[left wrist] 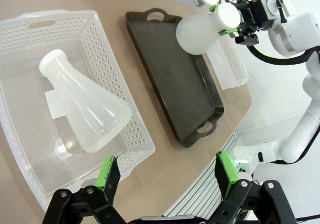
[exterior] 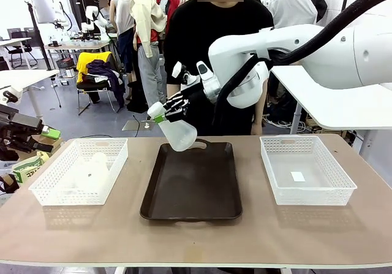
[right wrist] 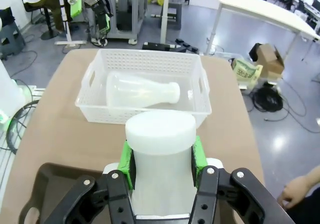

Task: Prepare the laboratory tools.
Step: Place the picked Big flask upright in the Handle tray as instructed by the person.

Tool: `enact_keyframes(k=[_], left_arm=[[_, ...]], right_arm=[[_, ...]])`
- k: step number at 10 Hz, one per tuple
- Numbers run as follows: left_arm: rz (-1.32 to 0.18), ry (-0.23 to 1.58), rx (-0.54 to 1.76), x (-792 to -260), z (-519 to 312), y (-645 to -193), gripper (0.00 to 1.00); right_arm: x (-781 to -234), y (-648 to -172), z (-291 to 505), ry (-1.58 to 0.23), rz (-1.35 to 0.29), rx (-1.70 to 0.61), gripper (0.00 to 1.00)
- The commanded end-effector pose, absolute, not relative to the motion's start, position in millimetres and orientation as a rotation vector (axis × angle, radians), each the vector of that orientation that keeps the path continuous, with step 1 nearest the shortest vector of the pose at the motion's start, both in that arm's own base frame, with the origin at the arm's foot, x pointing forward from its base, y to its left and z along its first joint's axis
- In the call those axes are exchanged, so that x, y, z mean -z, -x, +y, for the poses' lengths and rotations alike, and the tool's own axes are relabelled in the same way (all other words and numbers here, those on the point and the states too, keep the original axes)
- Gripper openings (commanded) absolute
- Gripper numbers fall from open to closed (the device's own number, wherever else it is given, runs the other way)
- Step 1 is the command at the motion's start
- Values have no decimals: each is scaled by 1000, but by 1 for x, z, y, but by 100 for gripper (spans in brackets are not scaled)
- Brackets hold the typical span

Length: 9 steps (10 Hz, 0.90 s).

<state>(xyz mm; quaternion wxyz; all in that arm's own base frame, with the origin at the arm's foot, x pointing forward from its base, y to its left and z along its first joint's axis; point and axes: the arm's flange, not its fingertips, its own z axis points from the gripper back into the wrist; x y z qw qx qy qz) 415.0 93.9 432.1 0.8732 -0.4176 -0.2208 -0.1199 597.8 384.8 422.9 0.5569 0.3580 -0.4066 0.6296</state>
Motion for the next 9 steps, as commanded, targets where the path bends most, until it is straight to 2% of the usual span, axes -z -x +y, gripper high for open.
enact_keyframes(k=[1, 4, 5, 7, 9], left_arm=[[-469, 889, 252, -433, 94, -415, 100], [-469, 889, 252, -433, 94, -415, 100], [-469, 889, 252, -433, 94, -415, 100], [-469, 889, 252, -433, 94, -415, 100], [-469, 889, 252, -433, 94, -415, 100]], right_arm=[[-431, -593, 391, -796, -944, -1492, 0], [-425, -595, 389, -810, -949, -1496, 0], [-413, -599, 384, -890, -960, -1548, 0], [-384, -607, 355, -1132, -1047, -1510, 0], [-372, -612, 329, -1219, -1173, -1504, 0]])
